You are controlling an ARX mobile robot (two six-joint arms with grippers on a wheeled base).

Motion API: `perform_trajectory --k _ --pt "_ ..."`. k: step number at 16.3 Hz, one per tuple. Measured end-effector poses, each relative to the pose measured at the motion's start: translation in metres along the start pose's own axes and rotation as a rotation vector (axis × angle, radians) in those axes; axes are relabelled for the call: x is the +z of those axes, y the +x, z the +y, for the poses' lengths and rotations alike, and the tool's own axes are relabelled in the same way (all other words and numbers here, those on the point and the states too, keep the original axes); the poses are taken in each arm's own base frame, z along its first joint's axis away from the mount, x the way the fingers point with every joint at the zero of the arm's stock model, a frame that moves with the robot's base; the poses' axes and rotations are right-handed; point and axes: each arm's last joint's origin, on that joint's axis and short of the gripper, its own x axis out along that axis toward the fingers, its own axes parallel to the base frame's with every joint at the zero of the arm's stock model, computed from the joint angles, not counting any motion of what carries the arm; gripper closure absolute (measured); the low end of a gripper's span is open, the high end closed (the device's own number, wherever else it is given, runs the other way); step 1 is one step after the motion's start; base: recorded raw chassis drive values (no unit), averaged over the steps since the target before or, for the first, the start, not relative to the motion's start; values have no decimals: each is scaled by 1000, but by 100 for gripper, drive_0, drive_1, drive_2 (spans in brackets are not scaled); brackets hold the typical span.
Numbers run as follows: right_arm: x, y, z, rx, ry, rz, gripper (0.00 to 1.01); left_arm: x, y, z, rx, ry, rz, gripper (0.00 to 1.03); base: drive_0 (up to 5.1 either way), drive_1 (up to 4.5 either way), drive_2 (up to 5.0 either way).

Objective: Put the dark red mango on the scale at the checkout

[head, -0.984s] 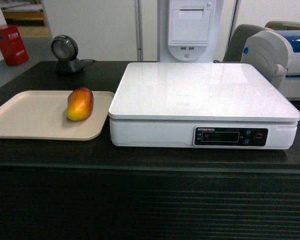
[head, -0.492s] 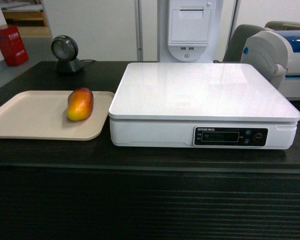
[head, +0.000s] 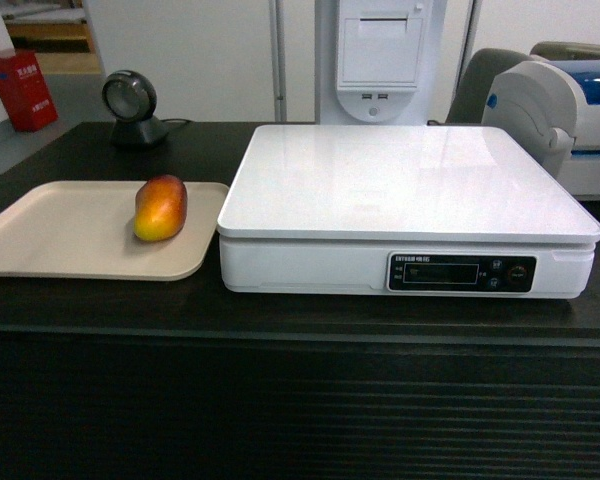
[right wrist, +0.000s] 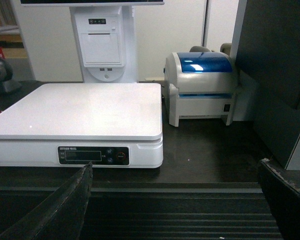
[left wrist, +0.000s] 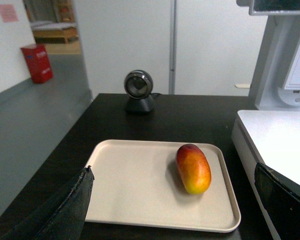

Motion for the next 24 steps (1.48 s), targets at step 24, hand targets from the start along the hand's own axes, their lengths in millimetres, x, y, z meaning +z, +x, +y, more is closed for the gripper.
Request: perform_trajectory --k 24 --pt "0 0 0 0 0 0 3 -89 296 -38 -204 -22 691 5 0 0 0"
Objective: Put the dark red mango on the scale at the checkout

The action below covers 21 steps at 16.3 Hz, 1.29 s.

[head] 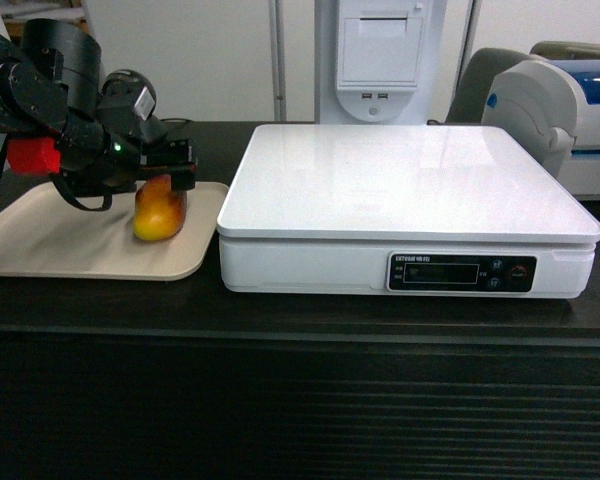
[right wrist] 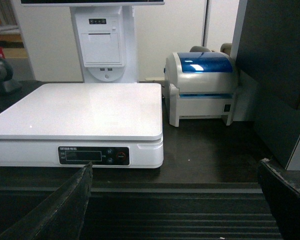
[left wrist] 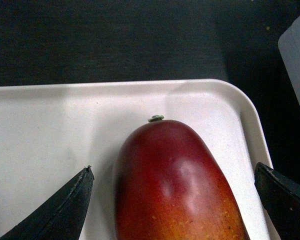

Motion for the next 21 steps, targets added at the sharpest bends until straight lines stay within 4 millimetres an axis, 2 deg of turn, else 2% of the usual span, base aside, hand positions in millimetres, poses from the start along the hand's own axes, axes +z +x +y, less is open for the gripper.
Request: perform_trajectory --k 4,7,11,21 --pt "0 0 0 0 0 0 3 -11 16 -1 34 13 89 5 0 0 0" --pt "0 0 0 0 0 0 3 -12 18 -1 50 37 102 5 0 0 0" --pt "0 0 0 0 0 0 3 -11 18 -4 49 60 101 39 0 0 0" --pt "0 0 0 0 0 0 3 -18 4 -7 55 113 82 41 0 0 0"
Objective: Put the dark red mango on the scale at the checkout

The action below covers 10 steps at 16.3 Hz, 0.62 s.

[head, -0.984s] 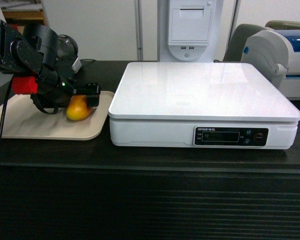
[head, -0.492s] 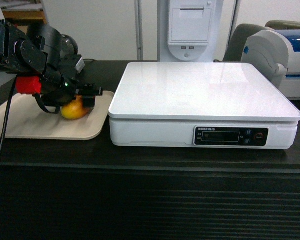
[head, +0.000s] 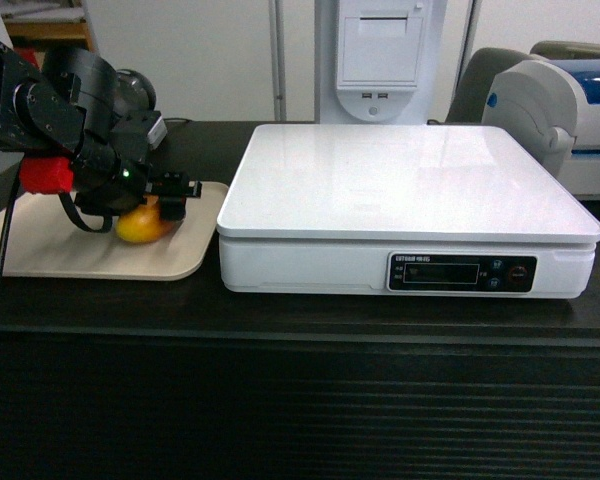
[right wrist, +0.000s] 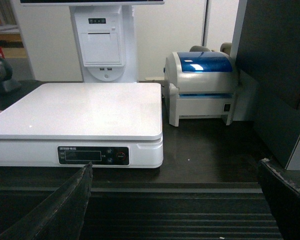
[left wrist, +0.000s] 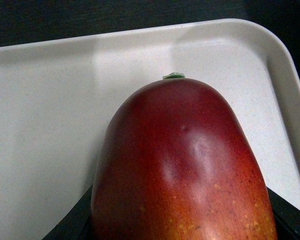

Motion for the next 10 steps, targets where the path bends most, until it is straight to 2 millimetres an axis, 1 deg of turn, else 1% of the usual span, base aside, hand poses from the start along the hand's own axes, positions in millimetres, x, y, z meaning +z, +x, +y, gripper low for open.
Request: perform_trajectory --k 2,4,5,6,7,8,9,10 --pt "0 0 0 0 0 0 3 0 -7 -1 -1 8 -12 41 0 0 0" --pt "0 0 0 0 0 0 3 5 -23 -3 -6 16 -52 41 0 0 0" --pt "0 0 0 0 0 0 3 16 -57 -10 -9 33 -144 41 0 0 0" --pt "0 0 0 0 0 0 3 18 -112 -38 -46 73 -277 41 0 0 0" --pt "0 0 0 0 0 0 3 6 -157 -69 -87 97 -366 41 0 0 0" --pt "0 0 0 0 0 0 3 -5 -193 -94 -135 105 -435 41 0 0 0" --pt "0 0 0 0 0 0 3 -18 -211 -114 -192 117 -447 41 0 0 0" --pt "0 0 0 0 0 0 3 -22 -204 -130 -239 119 -430 41 0 0 0"
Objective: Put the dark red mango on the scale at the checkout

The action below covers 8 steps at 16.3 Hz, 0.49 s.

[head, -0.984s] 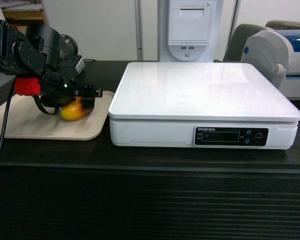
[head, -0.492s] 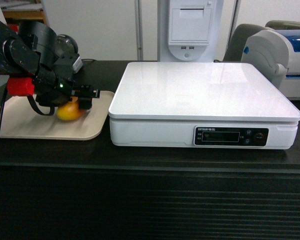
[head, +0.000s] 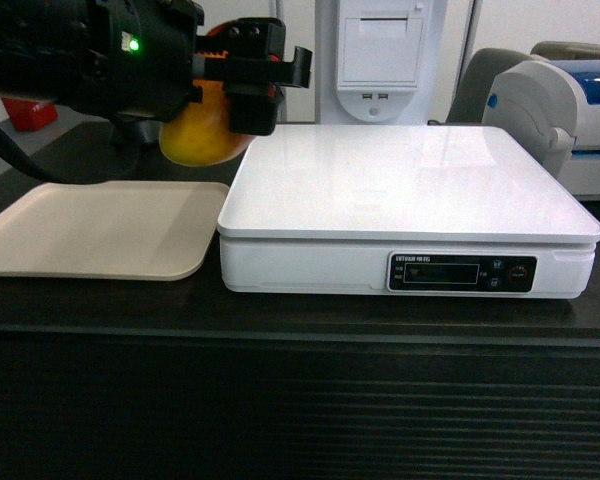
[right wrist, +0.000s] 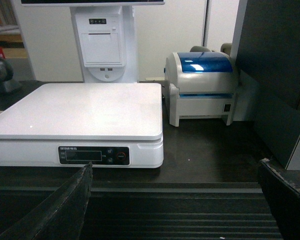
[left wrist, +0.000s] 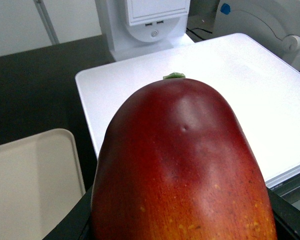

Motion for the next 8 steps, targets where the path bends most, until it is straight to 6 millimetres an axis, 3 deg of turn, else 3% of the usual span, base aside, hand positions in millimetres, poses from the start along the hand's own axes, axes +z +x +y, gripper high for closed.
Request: perform_trajectory --k 4,8 --pt "0 0 0 0 0 0 3 -2 32 -19 -61 -25 31 41 0 0 0" --pt "0 0 0 0 0 0 3 11 69 -42 -110 -73 49 41 0 0 0"
